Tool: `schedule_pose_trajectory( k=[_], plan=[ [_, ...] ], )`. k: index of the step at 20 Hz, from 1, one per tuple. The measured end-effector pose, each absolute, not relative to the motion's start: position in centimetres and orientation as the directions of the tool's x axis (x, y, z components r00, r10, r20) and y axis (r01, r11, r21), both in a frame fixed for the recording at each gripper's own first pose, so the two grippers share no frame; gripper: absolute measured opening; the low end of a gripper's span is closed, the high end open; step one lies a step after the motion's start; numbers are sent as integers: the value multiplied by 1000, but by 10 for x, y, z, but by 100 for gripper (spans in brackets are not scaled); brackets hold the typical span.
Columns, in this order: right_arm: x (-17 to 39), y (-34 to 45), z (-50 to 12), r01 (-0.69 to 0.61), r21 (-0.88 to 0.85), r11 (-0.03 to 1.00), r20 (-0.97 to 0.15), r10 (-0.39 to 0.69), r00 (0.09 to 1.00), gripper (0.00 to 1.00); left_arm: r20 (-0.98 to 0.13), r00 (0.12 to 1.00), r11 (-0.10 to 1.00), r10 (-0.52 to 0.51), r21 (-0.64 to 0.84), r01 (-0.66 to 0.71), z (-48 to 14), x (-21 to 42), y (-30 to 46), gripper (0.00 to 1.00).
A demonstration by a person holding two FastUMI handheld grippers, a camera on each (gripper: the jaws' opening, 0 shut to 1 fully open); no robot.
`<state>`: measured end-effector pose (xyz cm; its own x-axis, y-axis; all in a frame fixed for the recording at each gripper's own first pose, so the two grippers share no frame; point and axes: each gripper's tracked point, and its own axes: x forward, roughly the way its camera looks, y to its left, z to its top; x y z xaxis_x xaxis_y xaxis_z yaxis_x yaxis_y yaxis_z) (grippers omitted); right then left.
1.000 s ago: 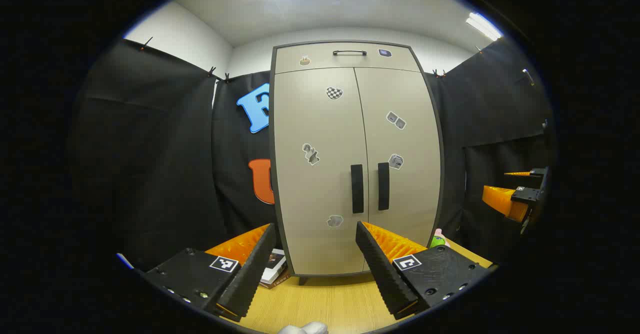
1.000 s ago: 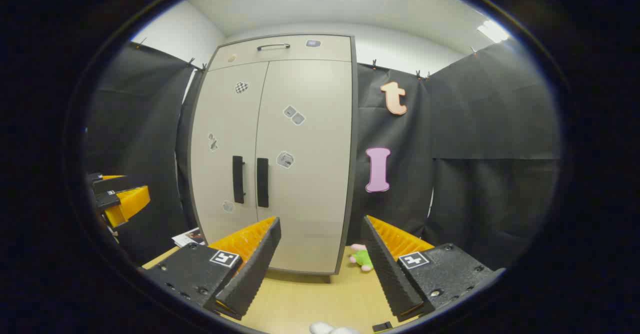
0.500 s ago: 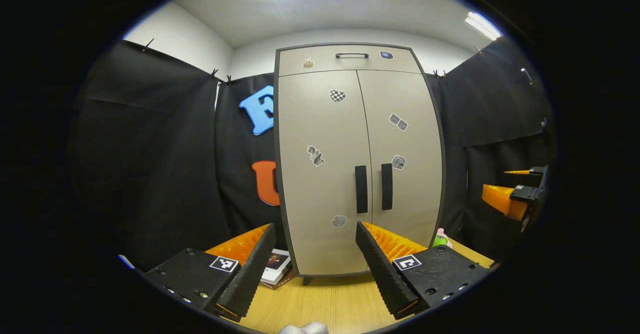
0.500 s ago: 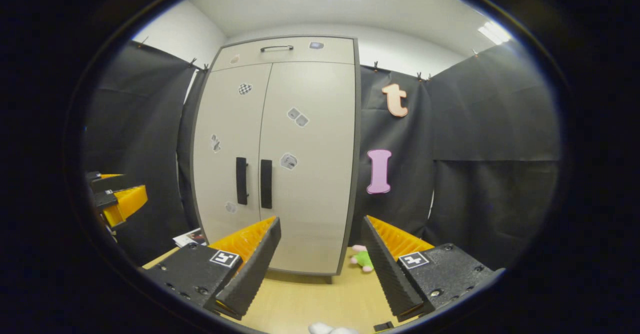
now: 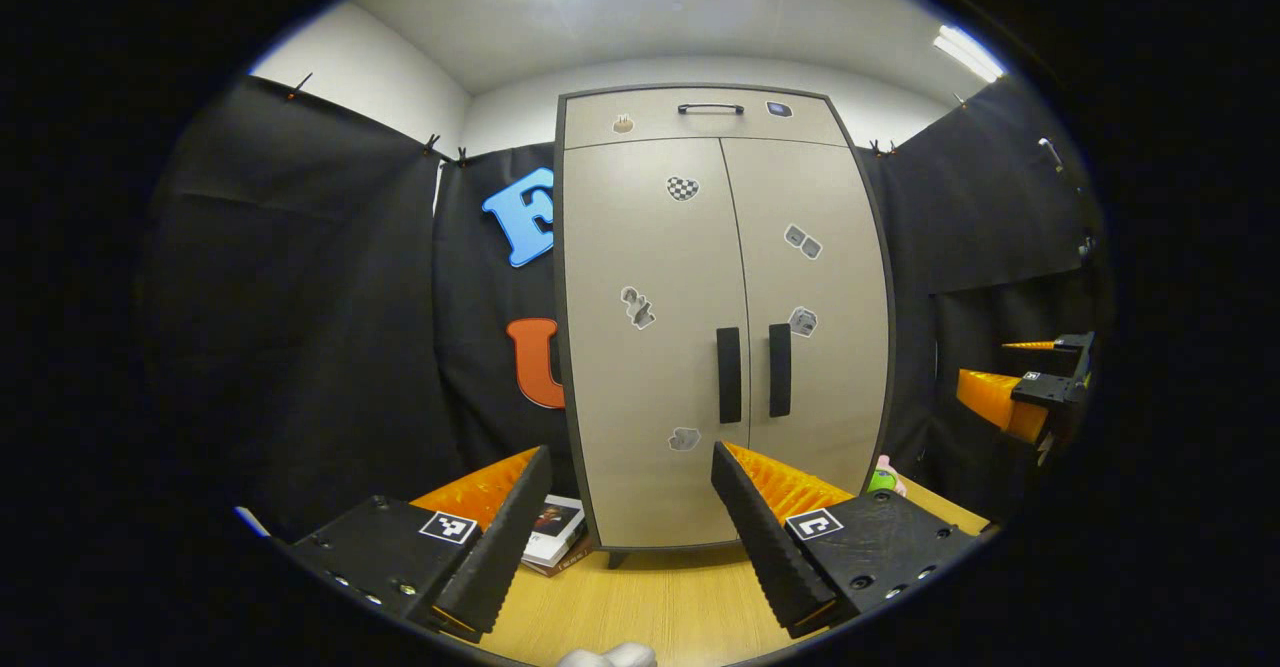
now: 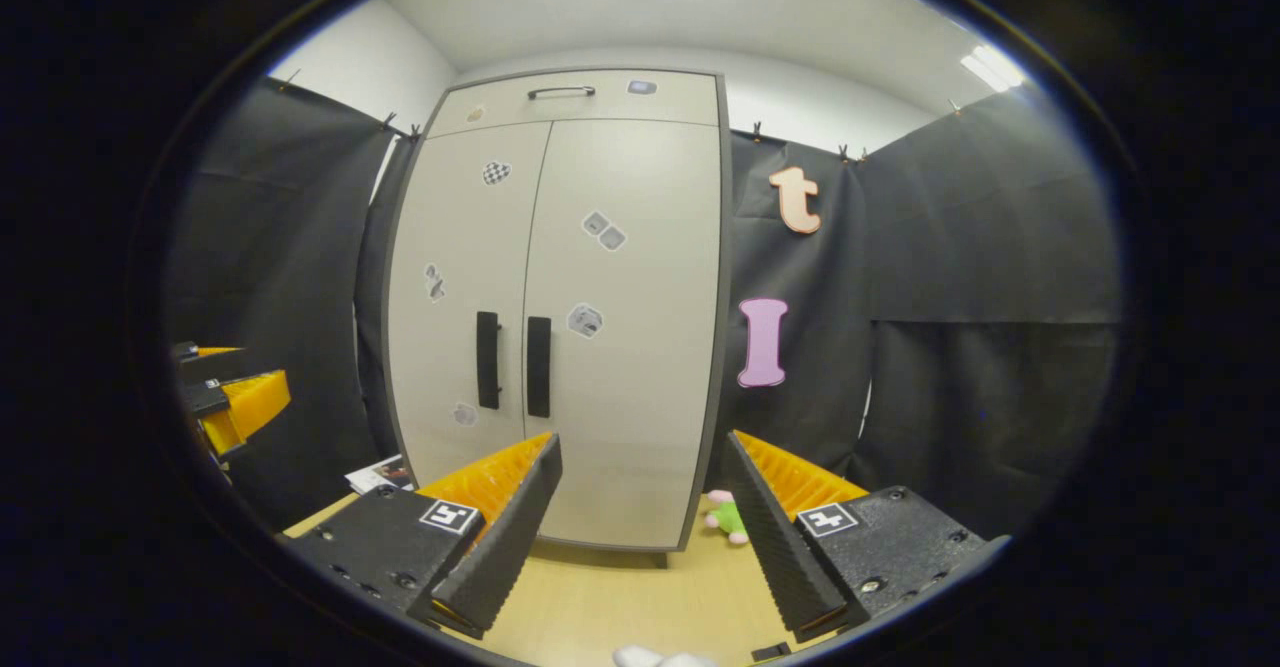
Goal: Open the right door of the double-door shoe cabinet with the right hand, and open the left door with the left hand.
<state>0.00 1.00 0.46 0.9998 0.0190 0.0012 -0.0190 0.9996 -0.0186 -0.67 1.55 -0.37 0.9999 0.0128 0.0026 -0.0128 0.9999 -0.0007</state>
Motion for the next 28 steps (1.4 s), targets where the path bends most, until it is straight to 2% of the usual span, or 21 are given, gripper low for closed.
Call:
schedule_pose_trajectory(
  k=[5,13,17,23,28],
  plan=[
    [30,31,8,-27,-14,1000,7,27,1000,100,-9,999,1000,30,0,-30,-10,-13,24,96],
    [112,94,18,-90,9,996,23,89,996,100,-20,996,996,83,12,-83,-15,-31,42,96],
    [162,114,20,-78,25,997,5,78,997,99,-28,995,995,99,20,-98,-15,-38,40,96],
    [220,135,16,-44,16,999,-24,44,999,87,-45,989,989,144,37,-142,-19,-48,47,96],
    [248,141,8,-23,34,999,-65,26,998,67,-57,983,984,175,54,-172,-22,-53,54,96]
  ],
)
